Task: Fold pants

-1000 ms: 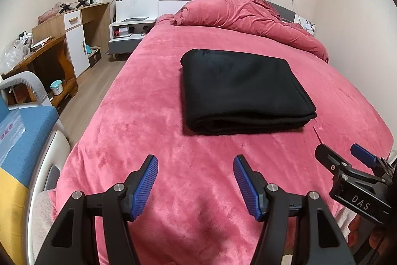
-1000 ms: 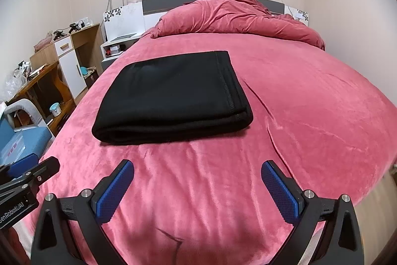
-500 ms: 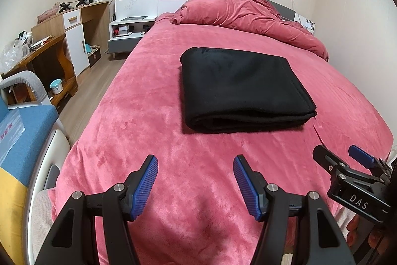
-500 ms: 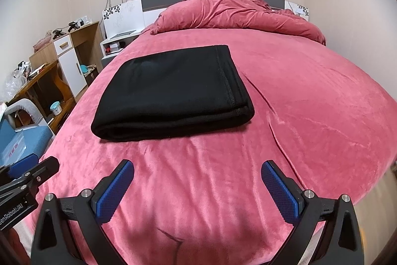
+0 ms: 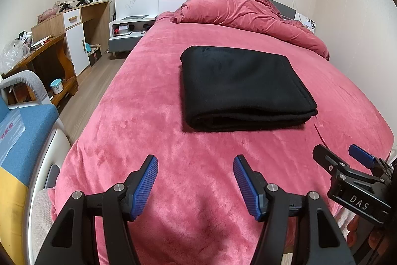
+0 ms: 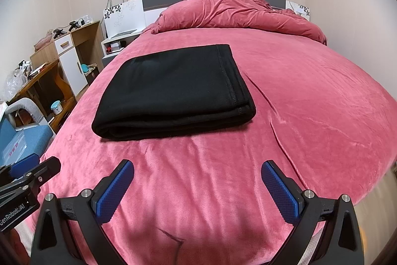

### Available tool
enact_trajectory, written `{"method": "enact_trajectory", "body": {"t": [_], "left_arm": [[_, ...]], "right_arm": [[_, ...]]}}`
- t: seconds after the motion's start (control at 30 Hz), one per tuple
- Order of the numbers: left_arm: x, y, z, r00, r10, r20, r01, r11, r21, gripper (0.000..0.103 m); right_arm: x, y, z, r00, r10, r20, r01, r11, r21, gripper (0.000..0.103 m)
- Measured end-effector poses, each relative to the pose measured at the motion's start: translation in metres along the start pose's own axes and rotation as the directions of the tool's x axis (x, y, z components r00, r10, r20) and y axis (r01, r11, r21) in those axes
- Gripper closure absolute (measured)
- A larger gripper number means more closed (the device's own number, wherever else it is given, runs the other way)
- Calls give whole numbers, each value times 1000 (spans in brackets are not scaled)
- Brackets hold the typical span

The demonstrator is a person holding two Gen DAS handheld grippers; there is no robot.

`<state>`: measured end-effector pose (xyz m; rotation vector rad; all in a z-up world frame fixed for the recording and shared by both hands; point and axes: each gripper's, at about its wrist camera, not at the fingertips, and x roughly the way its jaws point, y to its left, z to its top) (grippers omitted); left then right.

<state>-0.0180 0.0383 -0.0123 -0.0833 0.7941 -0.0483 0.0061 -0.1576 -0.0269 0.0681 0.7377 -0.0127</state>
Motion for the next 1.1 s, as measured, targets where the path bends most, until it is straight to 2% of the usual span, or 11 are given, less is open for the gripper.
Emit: {"method": "enact_trajectory", "body": {"t": [0.63, 0.9, 1.1], "left_arm": [[4, 0, 0, 1000, -1, -15, 1, 1000, 3, 38], [2, -7, -3, 1000, 19, -6, -19, 999, 30, 38], [0, -7, -3, 998, 56, 30, -57, 998, 37, 38]], "right_arm": [[4, -1, 0, 1000, 7, -16, -7, 1000, -1, 0], [6, 0, -2, 1000, 1, -19, -1, 1000, -1, 0], [7, -1, -3, 1000, 1, -24, -1, 1000, 6, 0]]}}
